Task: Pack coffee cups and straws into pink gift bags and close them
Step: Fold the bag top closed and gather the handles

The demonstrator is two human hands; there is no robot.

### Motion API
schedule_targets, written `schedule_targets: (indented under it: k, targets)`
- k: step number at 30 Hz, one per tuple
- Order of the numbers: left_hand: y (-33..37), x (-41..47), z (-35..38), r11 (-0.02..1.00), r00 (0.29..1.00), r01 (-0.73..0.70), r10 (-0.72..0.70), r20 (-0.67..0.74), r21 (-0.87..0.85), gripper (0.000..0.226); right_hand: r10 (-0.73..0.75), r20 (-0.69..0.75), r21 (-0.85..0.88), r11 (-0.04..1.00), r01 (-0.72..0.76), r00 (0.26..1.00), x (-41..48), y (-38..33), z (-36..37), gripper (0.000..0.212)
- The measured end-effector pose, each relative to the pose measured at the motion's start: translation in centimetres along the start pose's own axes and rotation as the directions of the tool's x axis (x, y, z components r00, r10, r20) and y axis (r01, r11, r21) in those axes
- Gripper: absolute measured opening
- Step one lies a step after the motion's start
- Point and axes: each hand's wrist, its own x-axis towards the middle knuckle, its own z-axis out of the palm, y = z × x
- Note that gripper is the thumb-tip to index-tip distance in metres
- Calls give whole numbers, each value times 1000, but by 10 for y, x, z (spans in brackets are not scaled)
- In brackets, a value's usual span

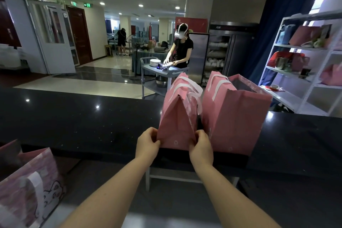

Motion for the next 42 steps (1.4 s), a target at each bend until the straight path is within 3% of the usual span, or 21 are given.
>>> schedule_targets:
  k: [8,17,24,28,32,38,42]
  targets:
    - [10,-3,5,998,999,28,-30,-35,-52,28,6,-96,-13,1000,-7,995,-11,2,-4,15]
    - [9,-5,1,998,999,25,-23,-34,52,24,70,-144,51,997,-63,987,-14,7,-9,12]
    - [8,-11,10,999,1000,15,-16,-3,-40,29,125,-126,83,990,-115,984,-20,11,-13,33]
    - [8,-14,-1,996,999,-37,40,31,-76,31,121,-123,102,989,-109,985,-26,10,-18,29]
    - [30,-15,-13,986,990,-143,141,-29,-81,23,41,-156,98,995,-26,987,-27,4,-34,21]
    - [100,-18,-13,889,899,-438,437,-38,-134,28,-160,-337,19,984,177,928,-2,-10,-98,21]
    - [153,-22,15,826,844,-526,537,-4,-203,27,-253,-429,-52,965,255,867,24,-12,-153,24]
